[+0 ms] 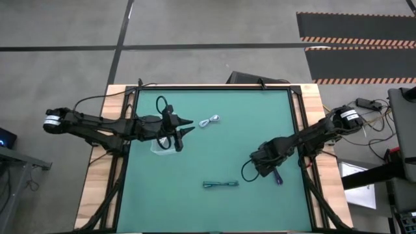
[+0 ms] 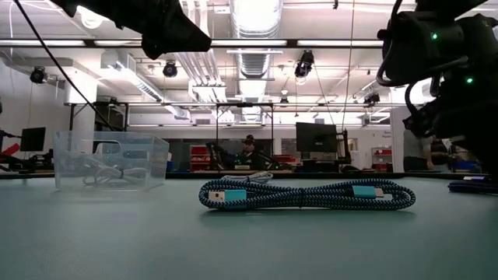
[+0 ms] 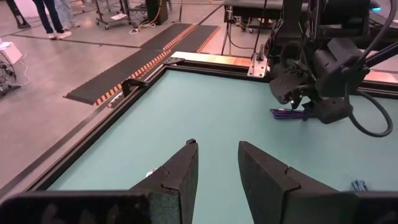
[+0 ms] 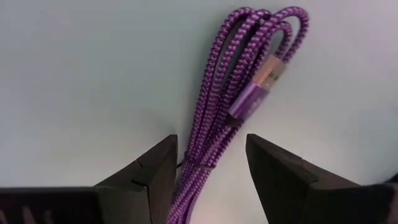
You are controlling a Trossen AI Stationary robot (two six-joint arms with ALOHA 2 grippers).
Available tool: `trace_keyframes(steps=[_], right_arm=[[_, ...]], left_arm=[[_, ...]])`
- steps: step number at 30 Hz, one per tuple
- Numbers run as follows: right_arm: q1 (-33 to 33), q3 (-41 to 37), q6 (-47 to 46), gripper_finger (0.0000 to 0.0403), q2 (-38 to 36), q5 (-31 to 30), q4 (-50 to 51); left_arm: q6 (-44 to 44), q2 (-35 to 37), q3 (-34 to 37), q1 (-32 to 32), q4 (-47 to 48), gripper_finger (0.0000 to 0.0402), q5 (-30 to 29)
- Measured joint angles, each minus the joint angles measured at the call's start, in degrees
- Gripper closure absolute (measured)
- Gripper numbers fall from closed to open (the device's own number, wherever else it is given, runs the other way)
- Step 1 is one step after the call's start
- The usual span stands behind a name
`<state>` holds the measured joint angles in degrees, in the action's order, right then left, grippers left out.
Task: Pick and place USB-C Cables
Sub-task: Put the violet charger cable into the transparent bin
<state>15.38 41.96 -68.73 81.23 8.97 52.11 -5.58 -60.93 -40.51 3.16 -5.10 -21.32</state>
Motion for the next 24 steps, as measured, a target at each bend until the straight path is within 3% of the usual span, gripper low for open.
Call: trace_keyframes(steps=[14,24], right_arm=[[-0.02,-1.82,0.33,0.0223,-0.37,-0.13,-2.85],[0.00,-1.85,0.38,0.0279,-0.33,-0.61,-3.68]], left_arm=[[0.04,0.00,0.00,0.00,-0.04,0.0303,0.02],[0.06,0.00,0.00,-0.04,-0.07,0.0303,0.02]])
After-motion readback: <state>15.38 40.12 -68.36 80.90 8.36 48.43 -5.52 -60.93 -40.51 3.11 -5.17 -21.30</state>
